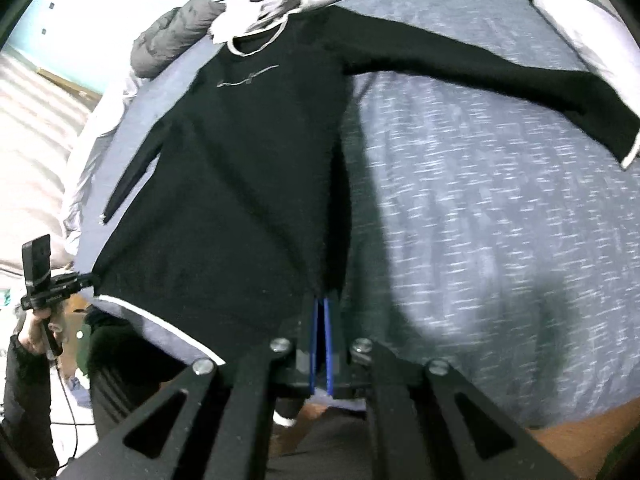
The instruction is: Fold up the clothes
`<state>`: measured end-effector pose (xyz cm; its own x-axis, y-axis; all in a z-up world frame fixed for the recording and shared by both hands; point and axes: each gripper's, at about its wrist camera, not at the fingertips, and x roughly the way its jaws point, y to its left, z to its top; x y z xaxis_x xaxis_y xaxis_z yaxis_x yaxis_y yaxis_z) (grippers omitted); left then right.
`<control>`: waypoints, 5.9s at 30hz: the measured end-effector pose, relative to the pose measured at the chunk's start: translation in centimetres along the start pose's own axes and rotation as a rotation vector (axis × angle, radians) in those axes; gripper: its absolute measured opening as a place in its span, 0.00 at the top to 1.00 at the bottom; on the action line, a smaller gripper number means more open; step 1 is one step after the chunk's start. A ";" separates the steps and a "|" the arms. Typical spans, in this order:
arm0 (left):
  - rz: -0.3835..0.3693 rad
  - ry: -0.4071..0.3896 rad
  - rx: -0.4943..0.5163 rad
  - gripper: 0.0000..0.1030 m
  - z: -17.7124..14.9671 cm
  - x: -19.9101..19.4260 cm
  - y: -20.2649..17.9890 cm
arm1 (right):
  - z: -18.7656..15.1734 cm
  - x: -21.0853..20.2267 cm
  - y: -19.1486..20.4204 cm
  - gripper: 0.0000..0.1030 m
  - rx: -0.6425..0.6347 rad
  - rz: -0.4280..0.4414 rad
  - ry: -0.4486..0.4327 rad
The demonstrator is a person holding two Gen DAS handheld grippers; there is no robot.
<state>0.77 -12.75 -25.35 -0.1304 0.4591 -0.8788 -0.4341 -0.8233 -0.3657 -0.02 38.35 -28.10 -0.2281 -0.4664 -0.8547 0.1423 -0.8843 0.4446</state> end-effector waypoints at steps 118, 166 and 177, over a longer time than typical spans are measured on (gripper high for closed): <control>0.269 -0.420 -0.190 0.41 19.1 14.7 8.6 | 39.5 11.5 -6.2 0.98 -0.248 -0.413 -0.290; 0.297 -0.428 -0.179 0.40 19.0 14.5 8.2 | 7.1 -7.9 -25.4 0.49 0.470 -0.442 -0.521; 0.302 -0.423 -0.177 0.40 19.1 14.7 8.2 | 7.0 -6.5 -25.1 0.95 0.461 -0.355 -0.541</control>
<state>-21.70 -6.37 -35.44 -0.5890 0.2576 -0.7660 -0.1697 -0.9661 -0.1944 -8.84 63.43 -31.85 -0.6383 0.0042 -0.7698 -0.4126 -0.8461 0.3375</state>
